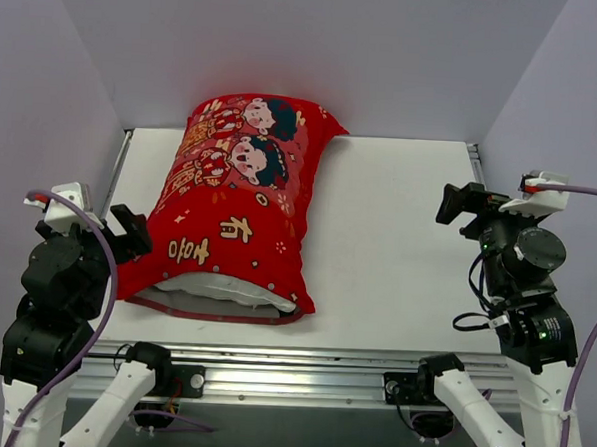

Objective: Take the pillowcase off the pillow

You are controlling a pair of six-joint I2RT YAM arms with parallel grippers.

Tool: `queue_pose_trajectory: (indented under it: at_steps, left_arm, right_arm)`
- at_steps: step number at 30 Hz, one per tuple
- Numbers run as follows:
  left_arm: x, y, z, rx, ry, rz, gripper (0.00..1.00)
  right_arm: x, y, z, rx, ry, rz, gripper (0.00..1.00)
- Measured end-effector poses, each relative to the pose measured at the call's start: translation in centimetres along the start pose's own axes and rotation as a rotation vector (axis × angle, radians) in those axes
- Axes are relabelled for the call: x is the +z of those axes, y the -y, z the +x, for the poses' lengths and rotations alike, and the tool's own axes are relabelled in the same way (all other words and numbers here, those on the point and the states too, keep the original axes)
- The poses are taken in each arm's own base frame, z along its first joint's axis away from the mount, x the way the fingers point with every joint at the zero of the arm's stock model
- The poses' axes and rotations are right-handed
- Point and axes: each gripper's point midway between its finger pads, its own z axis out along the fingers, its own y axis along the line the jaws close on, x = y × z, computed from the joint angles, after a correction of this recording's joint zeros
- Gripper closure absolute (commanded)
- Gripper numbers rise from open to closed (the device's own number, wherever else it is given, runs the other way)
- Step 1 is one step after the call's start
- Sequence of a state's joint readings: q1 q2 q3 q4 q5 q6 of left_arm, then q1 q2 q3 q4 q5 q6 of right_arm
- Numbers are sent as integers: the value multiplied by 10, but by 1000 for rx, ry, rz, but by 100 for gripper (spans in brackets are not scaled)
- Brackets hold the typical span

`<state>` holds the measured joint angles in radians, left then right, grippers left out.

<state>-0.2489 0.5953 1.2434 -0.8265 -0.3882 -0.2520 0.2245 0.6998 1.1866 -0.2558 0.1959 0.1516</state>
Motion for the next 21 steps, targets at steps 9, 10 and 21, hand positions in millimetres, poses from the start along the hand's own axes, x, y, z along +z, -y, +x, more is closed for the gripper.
queue_pose_trajectory:
  at_steps: [9,10,21]
  left_arm:
    - [2,3,14,9,-63,10,6]
    - [5,5,16,11,-77,13,6]
    - [107,54,71,60,-362,32,6]
  right_arm:
    - [-3,-2,4,10,-16,-16,0]
    - [-3,-3,5,14,-19,-19,0]
    - [9,-17,44,82,-131,-66,0]
